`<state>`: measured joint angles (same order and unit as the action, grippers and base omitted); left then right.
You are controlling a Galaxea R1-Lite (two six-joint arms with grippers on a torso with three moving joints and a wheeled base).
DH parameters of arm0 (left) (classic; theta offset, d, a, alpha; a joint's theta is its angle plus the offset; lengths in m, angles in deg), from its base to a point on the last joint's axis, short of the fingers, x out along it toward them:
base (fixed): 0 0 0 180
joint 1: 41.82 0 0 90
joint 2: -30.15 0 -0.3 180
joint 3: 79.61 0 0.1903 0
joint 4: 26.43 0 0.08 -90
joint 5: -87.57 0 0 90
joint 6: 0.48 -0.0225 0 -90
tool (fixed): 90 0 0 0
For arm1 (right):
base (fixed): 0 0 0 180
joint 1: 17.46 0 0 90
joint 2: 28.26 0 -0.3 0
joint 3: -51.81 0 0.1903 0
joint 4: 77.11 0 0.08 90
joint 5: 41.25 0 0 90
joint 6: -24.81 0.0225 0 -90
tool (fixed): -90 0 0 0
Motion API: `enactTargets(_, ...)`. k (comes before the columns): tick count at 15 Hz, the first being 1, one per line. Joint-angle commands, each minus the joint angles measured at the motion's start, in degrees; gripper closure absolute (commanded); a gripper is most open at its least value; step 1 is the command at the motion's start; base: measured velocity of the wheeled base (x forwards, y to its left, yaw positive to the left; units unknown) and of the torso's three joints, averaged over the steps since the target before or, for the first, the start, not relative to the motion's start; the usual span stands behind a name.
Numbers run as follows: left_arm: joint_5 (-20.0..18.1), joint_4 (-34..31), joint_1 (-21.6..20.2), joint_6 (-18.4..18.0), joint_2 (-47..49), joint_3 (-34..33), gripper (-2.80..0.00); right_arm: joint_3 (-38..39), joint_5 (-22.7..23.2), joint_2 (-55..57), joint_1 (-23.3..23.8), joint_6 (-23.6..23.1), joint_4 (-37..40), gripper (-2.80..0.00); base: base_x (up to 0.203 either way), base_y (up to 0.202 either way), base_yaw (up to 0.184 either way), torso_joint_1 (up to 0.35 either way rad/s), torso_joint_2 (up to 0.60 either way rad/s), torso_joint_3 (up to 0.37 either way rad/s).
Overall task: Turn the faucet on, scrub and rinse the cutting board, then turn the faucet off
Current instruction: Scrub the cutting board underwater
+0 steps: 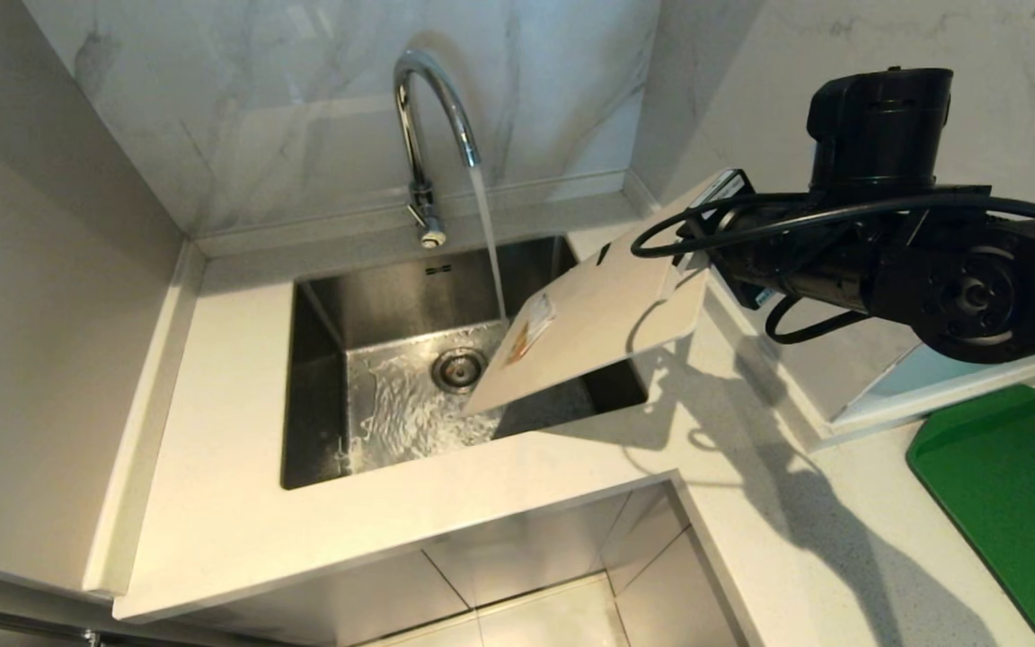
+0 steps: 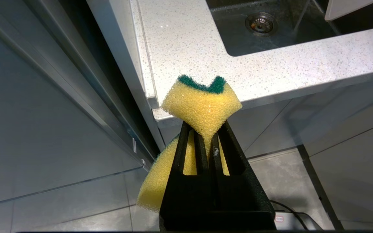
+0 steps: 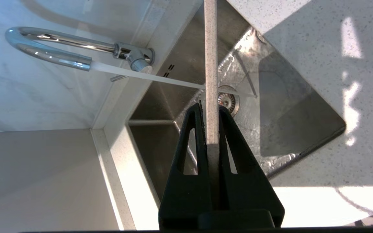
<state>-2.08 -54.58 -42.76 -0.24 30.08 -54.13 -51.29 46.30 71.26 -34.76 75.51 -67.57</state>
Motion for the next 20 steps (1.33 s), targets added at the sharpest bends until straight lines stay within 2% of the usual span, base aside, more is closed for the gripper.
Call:
enactTargets(1,0.0,0.0,0.0,0.0,-0.1,0.0,0.00,0.0,-0.1,-0.1,0.0,0.3,-0.1,0.00,0.101,0.000,-0.029,-0.016,0.00,-0.001)
enactTargets(10,0.1,0.0,0.0,0.0,-0.1,-0.1,0.00,0.4,-0.1,-0.6,0.0,0.3,0.6,0.00,0.194,0.000,-0.014,0.002,0.00,0.002)
enactTargets(18,0.1,0.0,0.0,0.0,-0.1,-0.1,0.00,0.2,0.1,0.1,-0.1,0.3,0.6,0.00,0.010,0.000,-0.003,-0.002,0.00,0.001)
enactTargets(20,0.1,0.0,0.0,0.0,-0.2,-0.1,0.00,0.0,3.1,0.7,-0.1,0.8,0.2,0.00,0.000,0.000,0.000,0.000,0.00,0.000)
